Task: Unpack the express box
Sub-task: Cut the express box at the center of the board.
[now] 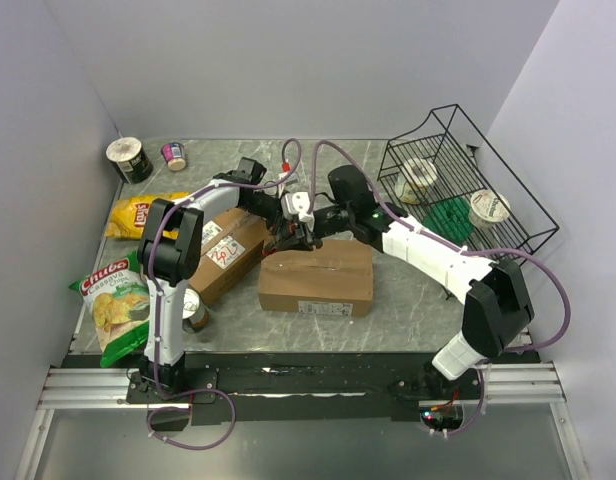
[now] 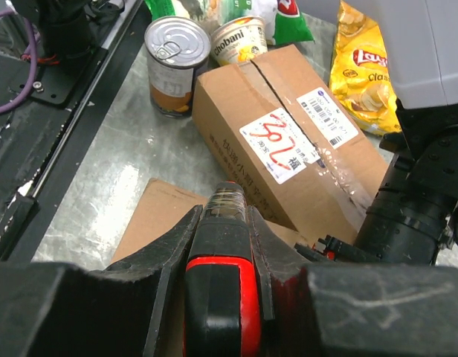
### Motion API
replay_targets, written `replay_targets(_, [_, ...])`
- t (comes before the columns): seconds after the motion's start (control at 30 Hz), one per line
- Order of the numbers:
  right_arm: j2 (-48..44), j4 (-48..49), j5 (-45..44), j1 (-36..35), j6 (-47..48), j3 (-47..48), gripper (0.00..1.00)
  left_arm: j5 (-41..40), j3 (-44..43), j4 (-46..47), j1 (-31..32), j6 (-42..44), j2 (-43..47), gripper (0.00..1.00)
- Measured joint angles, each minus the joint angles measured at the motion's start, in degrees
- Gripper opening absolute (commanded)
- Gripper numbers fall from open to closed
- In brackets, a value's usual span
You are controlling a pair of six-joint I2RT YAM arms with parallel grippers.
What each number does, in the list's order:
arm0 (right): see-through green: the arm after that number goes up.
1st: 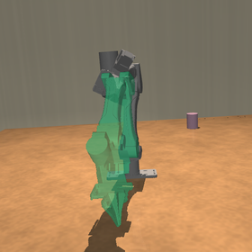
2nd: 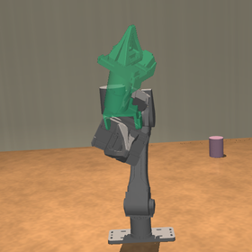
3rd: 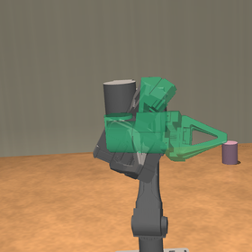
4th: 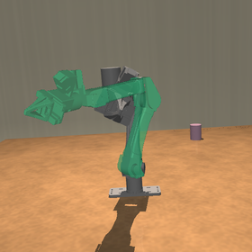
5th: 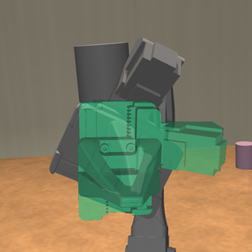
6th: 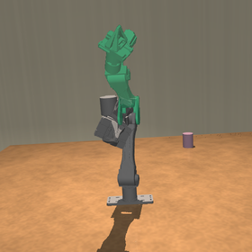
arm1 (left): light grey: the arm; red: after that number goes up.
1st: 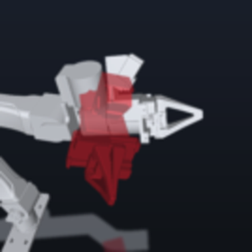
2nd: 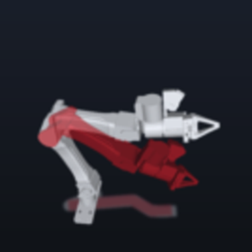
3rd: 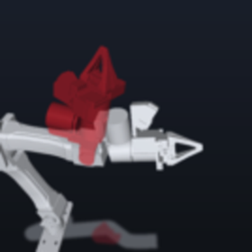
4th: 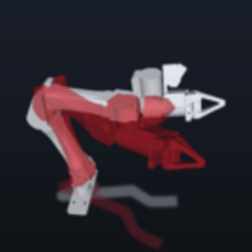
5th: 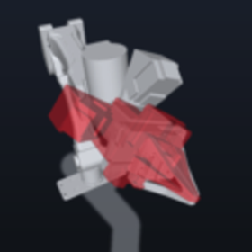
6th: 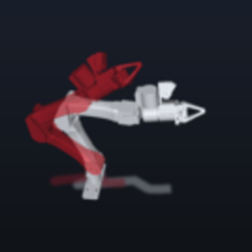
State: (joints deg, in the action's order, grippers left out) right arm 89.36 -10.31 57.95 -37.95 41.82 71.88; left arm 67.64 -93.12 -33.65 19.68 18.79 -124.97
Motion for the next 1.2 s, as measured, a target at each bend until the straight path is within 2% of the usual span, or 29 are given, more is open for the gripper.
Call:
replay_targets(0.77, [3.0, -1.3, -3.1, -0.5, 3.3, 0.0, 0.00, 0.1, 0.0, 0.2, 0.0, -0.8, 0.0, 0.81])
replay_targets(1.2, [2.9, -2.1, -6.2, -0.7, 1.0, 0.0, 0.00, 0.1, 0.2, 0.7, 0.0, -1.5, 0.0, 0.79])
